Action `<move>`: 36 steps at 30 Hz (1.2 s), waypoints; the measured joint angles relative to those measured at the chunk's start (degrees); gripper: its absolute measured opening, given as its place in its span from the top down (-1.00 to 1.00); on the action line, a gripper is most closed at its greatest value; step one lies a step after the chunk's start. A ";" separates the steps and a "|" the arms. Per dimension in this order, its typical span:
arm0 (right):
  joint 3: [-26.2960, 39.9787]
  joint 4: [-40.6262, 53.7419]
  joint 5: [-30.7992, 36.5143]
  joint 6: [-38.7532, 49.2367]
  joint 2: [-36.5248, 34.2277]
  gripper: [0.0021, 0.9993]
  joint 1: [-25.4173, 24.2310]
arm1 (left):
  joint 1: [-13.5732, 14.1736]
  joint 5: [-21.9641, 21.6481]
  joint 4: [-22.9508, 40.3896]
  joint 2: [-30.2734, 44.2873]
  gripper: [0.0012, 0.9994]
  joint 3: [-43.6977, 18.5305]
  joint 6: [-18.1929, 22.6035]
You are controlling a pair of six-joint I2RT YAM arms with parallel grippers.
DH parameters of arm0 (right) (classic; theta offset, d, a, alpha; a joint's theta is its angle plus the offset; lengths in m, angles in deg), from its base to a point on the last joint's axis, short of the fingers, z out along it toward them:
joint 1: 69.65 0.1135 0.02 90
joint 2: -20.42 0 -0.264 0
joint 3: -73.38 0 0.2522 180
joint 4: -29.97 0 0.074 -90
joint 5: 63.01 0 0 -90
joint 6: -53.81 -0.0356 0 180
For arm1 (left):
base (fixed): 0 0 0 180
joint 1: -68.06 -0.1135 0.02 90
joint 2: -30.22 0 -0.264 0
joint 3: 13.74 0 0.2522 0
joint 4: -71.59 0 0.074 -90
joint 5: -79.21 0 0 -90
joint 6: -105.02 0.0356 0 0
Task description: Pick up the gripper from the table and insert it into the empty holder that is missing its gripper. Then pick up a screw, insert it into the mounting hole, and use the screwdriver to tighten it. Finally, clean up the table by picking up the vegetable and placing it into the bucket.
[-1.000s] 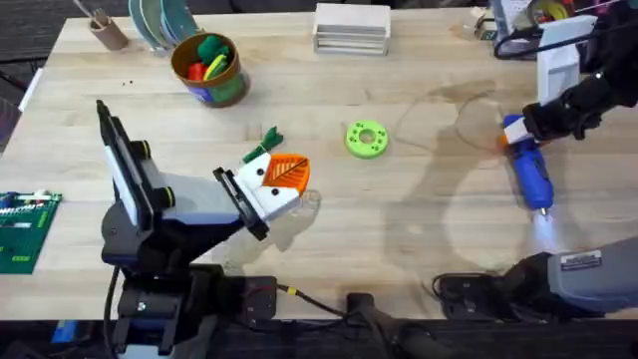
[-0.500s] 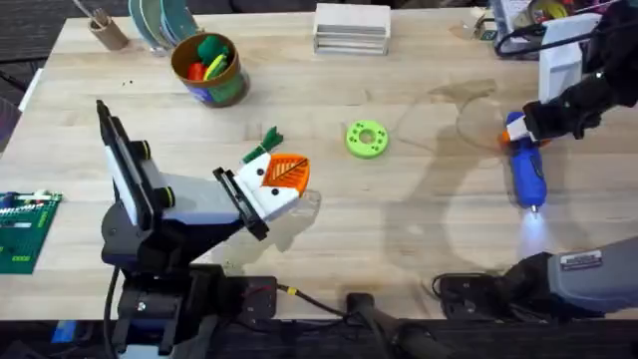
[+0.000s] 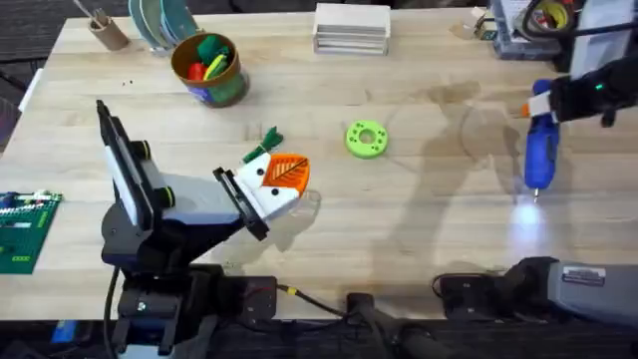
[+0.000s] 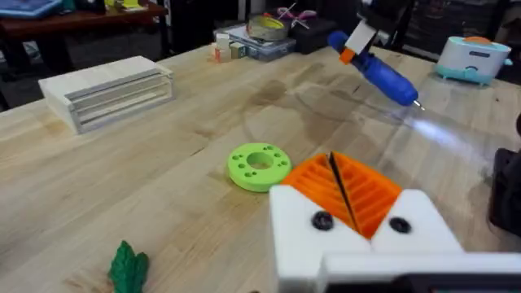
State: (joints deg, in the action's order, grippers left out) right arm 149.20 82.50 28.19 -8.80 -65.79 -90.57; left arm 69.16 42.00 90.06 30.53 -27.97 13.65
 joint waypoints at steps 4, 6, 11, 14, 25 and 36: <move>0.00 -1.22 -0.16 -1.54 5.31 0.94 0.00 | 0.00 0.00 0.00 -0.02 0.99 0.00 0.00; 0.00 -2.34 -0.39 -2.94 7.86 0.94 0.00 | -0.02 0.00 0.00 0.00 0.99 0.00 0.00; -0.04 -6.57 -1.65 -7.95 13.55 0.94 0.00 | -0.02 0.00 0.00 0.00 0.99 0.00 0.00; -0.11 -9.77 -4.50 -11.77 16.76 0.94 0.00 | 0.00 0.00 0.00 -0.02 0.99 0.00 0.00; -0.77 -20.85 -13.50 -22.05 22.49 0.94 11.22 | 0.00 -0.01 0.00 -0.02 0.99 0.00 0.00; -11.40 -42.42 -14.59 -30.75 24.84 0.94 32.48 | 0.00 -0.02 0.00 0.00 0.99 0.00 -0.02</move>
State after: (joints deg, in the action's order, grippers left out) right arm 137.80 40.08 13.60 -39.55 -40.94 -58.10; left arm 69.16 41.98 90.06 30.53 -27.97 13.64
